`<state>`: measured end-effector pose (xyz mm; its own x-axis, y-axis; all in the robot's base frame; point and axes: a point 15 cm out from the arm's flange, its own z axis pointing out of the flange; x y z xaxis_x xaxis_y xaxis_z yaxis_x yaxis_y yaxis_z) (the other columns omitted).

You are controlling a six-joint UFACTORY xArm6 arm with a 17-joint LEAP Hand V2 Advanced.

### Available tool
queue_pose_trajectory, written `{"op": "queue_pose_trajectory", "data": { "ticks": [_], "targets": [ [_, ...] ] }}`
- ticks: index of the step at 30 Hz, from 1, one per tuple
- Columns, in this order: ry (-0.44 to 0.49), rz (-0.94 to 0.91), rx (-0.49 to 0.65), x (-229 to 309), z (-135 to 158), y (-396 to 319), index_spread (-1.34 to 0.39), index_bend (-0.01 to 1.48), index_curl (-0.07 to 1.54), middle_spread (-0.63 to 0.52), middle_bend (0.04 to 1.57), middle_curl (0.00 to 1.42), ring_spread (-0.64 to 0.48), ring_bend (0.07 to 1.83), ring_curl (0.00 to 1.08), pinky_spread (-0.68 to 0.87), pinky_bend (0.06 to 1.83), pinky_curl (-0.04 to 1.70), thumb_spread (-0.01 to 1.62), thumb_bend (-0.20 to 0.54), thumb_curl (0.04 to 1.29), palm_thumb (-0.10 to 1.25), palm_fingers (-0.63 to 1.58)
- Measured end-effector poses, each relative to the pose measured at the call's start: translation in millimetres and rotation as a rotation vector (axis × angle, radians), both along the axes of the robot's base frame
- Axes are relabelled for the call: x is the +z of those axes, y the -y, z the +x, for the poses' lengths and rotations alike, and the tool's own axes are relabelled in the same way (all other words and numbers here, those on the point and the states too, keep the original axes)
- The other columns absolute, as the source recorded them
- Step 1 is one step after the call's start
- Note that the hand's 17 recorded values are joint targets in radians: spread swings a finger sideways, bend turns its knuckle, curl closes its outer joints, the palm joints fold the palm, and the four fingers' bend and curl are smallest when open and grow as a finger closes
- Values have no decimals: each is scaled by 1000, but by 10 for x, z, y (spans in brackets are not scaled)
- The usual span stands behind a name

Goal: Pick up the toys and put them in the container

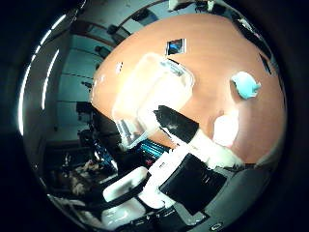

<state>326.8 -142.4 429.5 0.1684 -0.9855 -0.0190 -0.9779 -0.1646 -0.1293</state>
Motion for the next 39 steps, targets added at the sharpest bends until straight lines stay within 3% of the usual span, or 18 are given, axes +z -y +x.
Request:
{"op": "queue_pose_trajectory", "data": {
  "ticks": [18, 28, 39],
  "targets": [
    [-93, 20, -92, -1279, 465, 813, -470, 173, 305, -143, 215, 361, 37, 359, 186, 414, 259, 244, 1140, -19, 253, 546, 435],
    [-77, 1, -102, -1461, 897, 1124, -469, 175, 304, -137, 210, 360, 55, 348, 194, 410, 268, 247, 1134, -19, 256, 555, 416],
    [-125, -20, -112, -1762, 1214, 1544, -462, 172, 304, -121, 210, 363, 66, 334, 199, 405, 262, 251, 1130, -20, 261, 553, 402]
  ]
}}
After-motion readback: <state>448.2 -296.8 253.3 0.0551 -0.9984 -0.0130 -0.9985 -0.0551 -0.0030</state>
